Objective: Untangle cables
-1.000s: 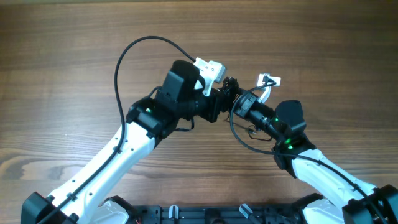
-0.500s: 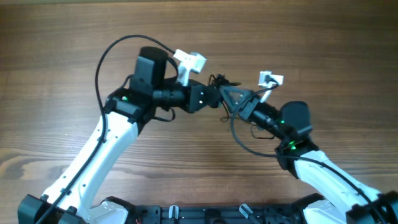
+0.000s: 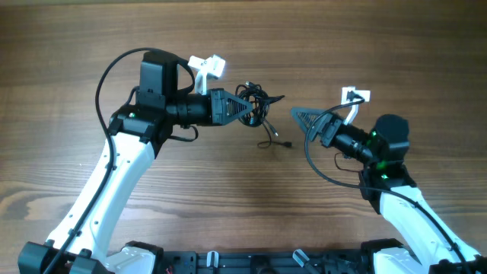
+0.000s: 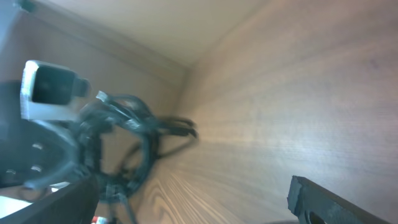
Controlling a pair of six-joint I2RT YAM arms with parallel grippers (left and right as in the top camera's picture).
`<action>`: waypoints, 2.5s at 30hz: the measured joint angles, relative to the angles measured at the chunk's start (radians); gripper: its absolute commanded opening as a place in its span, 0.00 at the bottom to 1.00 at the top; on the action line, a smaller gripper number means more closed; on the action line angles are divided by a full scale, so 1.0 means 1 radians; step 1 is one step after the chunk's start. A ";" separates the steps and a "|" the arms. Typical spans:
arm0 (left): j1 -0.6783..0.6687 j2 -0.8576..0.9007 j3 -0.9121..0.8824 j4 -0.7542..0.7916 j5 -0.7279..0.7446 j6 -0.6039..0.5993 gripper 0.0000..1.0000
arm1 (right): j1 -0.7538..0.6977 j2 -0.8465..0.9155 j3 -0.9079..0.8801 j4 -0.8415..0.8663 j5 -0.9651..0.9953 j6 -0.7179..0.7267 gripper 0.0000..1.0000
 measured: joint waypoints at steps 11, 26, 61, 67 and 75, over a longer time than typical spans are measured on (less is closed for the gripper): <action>0.000 0.000 0.000 0.008 0.003 -0.231 0.04 | 0.125 0.063 0.000 -0.013 0.101 0.064 0.97; 0.000 0.000 0.000 0.038 0.004 -0.481 0.04 | 0.251 0.135 0.000 0.089 0.277 0.321 0.99; 0.103 0.018 -0.025 0.401 0.278 -0.548 0.04 | -0.053 0.185 0.013 -0.116 0.454 -0.123 1.00; 0.103 0.018 -0.024 0.336 0.138 -0.547 0.04 | -0.191 0.084 0.013 -0.111 0.174 -0.164 1.00; 0.057 0.018 -0.024 0.328 -0.171 -0.782 0.04 | -0.019 0.071 0.011 -0.052 -0.163 -0.161 1.00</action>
